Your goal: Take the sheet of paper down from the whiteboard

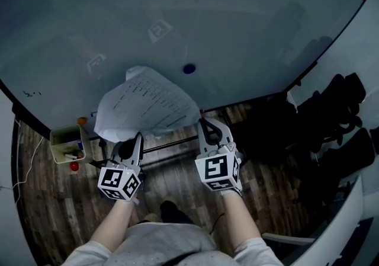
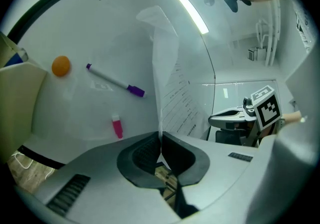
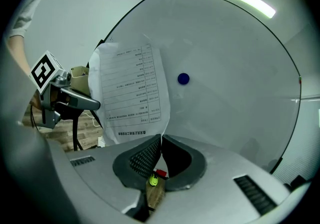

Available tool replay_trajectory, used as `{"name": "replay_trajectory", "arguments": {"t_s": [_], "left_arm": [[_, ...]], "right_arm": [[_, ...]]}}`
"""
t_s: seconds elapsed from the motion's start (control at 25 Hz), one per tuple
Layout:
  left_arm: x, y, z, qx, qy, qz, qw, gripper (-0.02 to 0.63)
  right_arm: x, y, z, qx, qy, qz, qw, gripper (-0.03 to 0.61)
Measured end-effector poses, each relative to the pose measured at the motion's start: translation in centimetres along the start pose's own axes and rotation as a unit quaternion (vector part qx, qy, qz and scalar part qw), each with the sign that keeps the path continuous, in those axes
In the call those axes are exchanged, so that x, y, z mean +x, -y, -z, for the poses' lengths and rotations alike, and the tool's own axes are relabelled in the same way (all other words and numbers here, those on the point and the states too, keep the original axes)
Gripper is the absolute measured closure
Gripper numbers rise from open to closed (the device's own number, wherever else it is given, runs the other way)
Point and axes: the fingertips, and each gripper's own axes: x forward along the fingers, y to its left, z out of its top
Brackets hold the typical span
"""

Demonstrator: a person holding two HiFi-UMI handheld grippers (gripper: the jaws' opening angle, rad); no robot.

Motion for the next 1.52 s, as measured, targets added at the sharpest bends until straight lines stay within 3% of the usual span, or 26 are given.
{"name": "replay_trajectory", "arguments": {"t_s": [0.96,1.52], "left_arm": [[-2.9,4.7,3.2,-0.001,-0.07,0.122,0.9901,0.595],[-5.0,6.2,5.1,-0.003,-0.098,0.151,0.9837,0.595]], "right_arm": [[-7.8,-3.2,4.1,0.06,-0.055,0.04,0.996,0.554],[-10.6,-5.6,5.6,0.095,-0.07,0.03,0.993,0.554]]}}
